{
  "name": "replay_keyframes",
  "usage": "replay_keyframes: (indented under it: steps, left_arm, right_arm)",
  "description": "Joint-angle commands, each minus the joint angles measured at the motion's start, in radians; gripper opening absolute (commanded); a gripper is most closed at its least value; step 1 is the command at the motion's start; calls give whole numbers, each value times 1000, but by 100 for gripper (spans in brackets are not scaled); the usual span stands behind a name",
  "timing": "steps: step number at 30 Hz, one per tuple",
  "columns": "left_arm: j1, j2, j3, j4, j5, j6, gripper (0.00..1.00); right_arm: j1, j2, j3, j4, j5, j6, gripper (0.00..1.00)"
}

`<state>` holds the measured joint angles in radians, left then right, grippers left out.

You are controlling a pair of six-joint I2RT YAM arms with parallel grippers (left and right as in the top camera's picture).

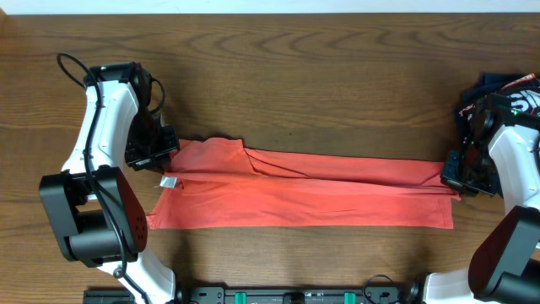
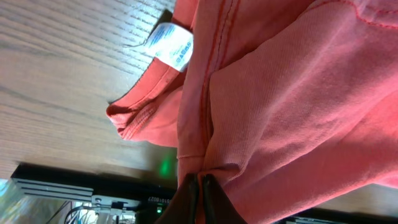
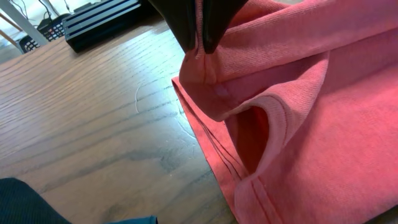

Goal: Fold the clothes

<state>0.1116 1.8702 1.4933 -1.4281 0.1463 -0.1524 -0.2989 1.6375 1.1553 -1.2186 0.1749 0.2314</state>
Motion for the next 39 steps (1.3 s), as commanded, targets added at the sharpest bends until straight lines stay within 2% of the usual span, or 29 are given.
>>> replay_keyframes:
  steps: [1,14,18,19,23,25,31,35,37,39]
  left_arm:
    - [6,-9,-6,-34,-24,6,6]
    - [6,-9,-13,-89,-29,-17,6]
    - [6,-9,-39,-97,-28,-29,6]
    - [5,-9,-48,-99,-28,-28,7]
    - [5,-9,-93,-100,-29,-28,17]
    - [5,-9,-103,-101,-30,-28,28]
    - [5,-10,-99,-94,-31,-33,29]
    - [-10,-10,-75,-3,109,-16,31]
    - [-31,-10,-76,87,227,13,31]
    - [-62,-10,-76,161,273,14,32]
  right_arm:
    - [-12,-14,-6,0,1,16,5]
    - [-12,-14,-6,3,1,15,8]
    - [-12,-14,-6,4,1,15,11]
    - [-12,-14,-6,4,1,15,17]
    - [-12,-14,-6,4,4,15,18]
    - [-13,-14,-6,4,10,15,18]
    - [-12,-14,-6,-1,4,15,22]
    - [-12,-14,-6,8,-21,15,27]
    - [-12,-14,-6,16,-35,15,29]
    - [-12,-14,-6,23,-51,15,31]
